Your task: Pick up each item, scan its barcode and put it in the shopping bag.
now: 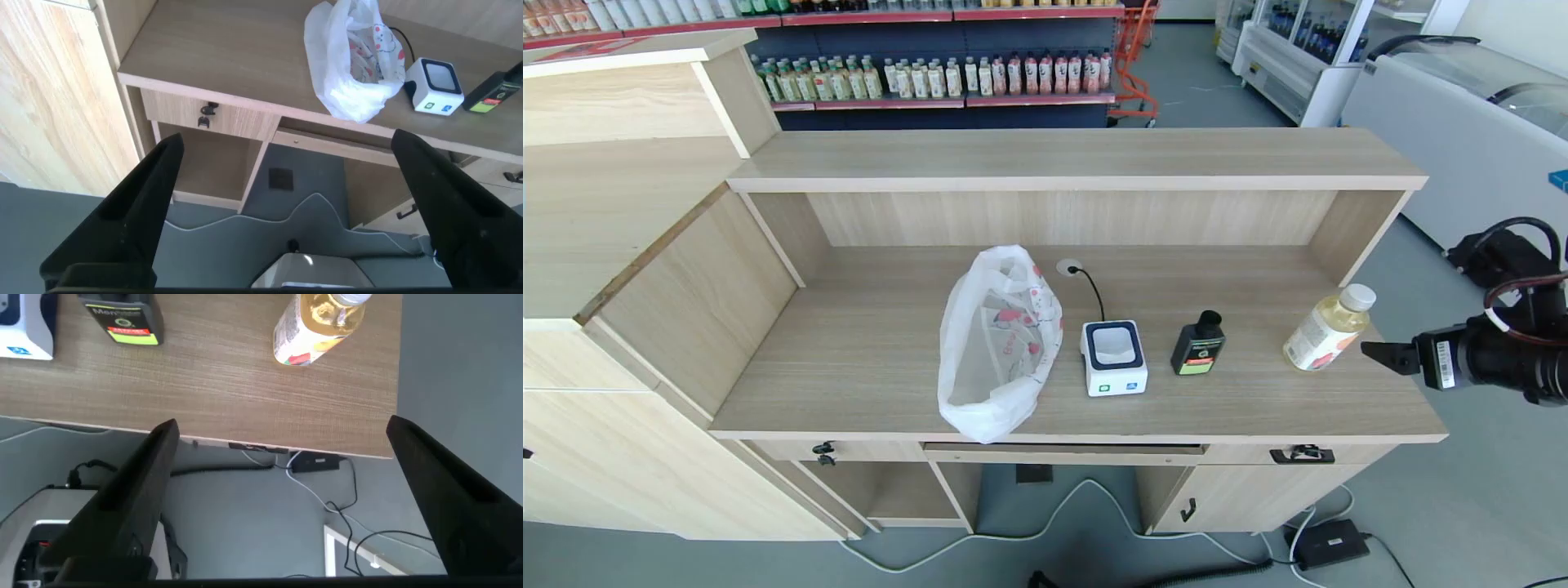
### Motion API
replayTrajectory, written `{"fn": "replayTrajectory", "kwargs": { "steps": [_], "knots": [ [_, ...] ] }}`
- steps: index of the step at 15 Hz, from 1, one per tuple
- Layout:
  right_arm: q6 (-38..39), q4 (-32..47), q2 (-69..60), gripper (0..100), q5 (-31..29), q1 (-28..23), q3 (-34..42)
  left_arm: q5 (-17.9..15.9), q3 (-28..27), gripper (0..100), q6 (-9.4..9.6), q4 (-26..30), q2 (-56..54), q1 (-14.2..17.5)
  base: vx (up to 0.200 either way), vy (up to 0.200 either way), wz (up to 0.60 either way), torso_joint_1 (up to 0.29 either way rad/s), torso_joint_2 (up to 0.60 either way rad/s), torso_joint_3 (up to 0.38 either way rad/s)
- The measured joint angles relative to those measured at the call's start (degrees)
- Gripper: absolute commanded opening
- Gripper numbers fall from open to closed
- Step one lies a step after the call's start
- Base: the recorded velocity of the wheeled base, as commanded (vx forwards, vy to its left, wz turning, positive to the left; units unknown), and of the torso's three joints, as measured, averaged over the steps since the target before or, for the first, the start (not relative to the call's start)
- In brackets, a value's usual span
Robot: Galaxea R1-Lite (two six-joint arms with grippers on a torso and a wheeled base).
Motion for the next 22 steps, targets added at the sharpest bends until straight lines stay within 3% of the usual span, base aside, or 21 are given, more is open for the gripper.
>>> {"fn": "replayTrajectory", "kwargs": {
  "steps": [4, 12, 17, 22],
  "knots": [
    [-5.9, -3.3, 8.2, 100, -2.6, -1.0, -1.2, 0.0, 0.0, 100, 0.00, 0.0, 0.0, 0.0, 0.000, 0.000, 0.00, 0.000, 0.00, 0.000],
    [-6.5, -8.8, 16.7, 100, -3.1, -0.9, -2.7, 0.0, 0.0, 100, 0.00, 0.0, 0.0, 0.0, 0.000, 0.000, 0.00, 0.000, 0.00, 0.000],
    [-8.7, -18.6, 21.5, 100, -2.5, 1.3, -3.0, 0.0, 0.0, 100, 0.00, 0.0, 0.0, 0.0, 0.000, 0.000, 0.00, 0.000, 0.00, 0.000],
    [-10.3, -19.1, 25.4, 100, 0.9, 3.2, -5.0, 0.0, 0.0, 100, -0.02, 0.0, 0.0, 0.0, 0.000, 0.000, 0.00, 0.000, 0.00, 0.000]
  ]
}}
